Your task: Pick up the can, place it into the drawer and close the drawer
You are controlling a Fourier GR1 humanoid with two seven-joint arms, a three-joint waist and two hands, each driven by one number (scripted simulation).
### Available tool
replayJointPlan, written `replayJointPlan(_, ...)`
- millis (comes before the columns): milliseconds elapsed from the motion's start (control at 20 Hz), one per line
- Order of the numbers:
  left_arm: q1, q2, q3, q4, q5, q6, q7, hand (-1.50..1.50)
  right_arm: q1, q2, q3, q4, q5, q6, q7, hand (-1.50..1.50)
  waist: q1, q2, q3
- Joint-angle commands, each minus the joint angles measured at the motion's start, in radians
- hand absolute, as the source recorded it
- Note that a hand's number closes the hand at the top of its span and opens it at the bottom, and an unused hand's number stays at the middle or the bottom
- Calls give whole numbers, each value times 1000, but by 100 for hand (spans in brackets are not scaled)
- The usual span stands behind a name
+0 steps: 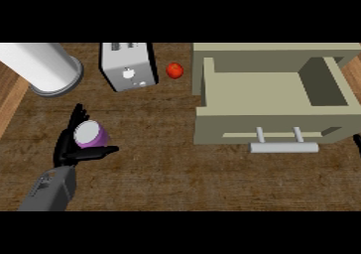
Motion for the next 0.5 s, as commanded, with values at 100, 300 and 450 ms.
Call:
replayJointPlan(100,-67,-23,-6,41,9,1,-1,150,47,27,62,-104,25,-22,45,-150,-4,0,0)
replayJointPlan(300,-71,-6,-10,39,22,-57,-20,150,11,27,28,-37,25,-39,23,-150,-1,0,0)
replayJointPlan(450,-18,-57,-25,-39,45,-63,-12,150,-45,-31,-49,35,-59,-5,12,-150,5,-1,0)
